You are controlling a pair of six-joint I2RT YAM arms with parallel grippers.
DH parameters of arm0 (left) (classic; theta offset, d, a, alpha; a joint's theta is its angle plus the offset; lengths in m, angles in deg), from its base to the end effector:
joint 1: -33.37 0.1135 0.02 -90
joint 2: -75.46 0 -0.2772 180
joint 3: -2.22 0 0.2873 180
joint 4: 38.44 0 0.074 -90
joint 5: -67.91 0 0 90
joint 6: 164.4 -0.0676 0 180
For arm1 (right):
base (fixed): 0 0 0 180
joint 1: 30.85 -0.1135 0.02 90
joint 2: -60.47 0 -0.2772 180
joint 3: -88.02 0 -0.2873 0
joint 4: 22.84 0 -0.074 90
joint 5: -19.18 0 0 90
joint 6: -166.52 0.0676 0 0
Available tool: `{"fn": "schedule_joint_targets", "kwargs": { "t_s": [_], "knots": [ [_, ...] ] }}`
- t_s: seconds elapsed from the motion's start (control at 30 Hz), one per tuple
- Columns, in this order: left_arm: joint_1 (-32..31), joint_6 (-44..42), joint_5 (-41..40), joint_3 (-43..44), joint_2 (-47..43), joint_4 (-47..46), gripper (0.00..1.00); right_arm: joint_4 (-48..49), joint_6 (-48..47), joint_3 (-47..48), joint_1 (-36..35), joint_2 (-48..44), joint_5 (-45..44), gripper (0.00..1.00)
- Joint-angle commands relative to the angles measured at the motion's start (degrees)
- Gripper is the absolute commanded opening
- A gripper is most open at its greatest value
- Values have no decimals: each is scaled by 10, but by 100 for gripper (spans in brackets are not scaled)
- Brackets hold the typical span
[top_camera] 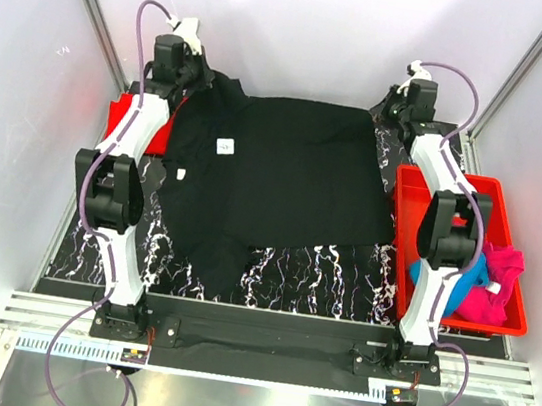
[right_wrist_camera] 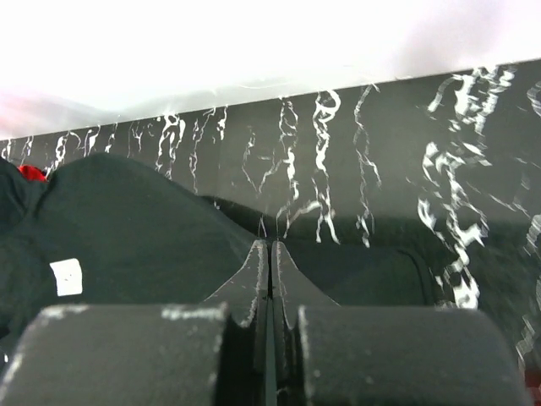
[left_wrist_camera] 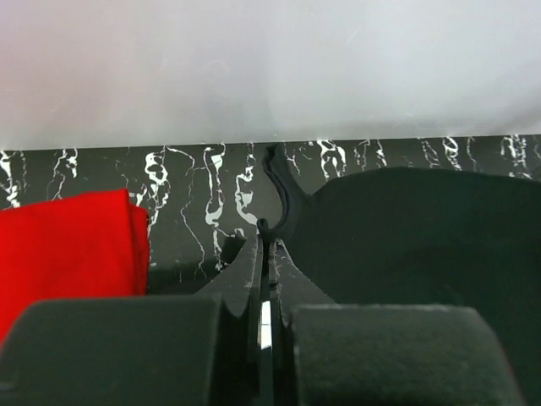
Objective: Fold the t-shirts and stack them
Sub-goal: Flatten the tshirt out, then fold the tshirt
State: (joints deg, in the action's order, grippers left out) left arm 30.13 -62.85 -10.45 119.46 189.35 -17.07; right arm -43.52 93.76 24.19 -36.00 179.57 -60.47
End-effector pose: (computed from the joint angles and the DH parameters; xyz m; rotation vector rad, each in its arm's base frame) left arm 0.5507 -0.0448 0.3404 0.0026 1.8952 -0.3677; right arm 0.5671 0.0633 0.2848 0.0927 1.9993 0.4313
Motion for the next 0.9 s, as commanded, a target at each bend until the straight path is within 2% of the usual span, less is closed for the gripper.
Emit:
{"fn": "schedule_joint_targets", "kwargs": {
  "t_s": [0.0,0.3,0.4,0.53,0.67,0.87],
  "knots": [
    [11,-15,19,0,2,-91,0,62,10,62,14,52,48,0],
    [21,-19,20,8,32,-100,0,35,22,172,24,131,58,0],
    [21,-14,9,5,40,-100,0,25,14,185,23,142,38,0],
    [24,6,43,-2,56,-119,0,40,12,180,24,162,53,0],
    [24,12,53,-42,49,-137,0,80,18,159,25,174,56,0],
    [31,-32,17,-110,-3,-145,0,40,22,256,44,245,45,0]
  ]
}}
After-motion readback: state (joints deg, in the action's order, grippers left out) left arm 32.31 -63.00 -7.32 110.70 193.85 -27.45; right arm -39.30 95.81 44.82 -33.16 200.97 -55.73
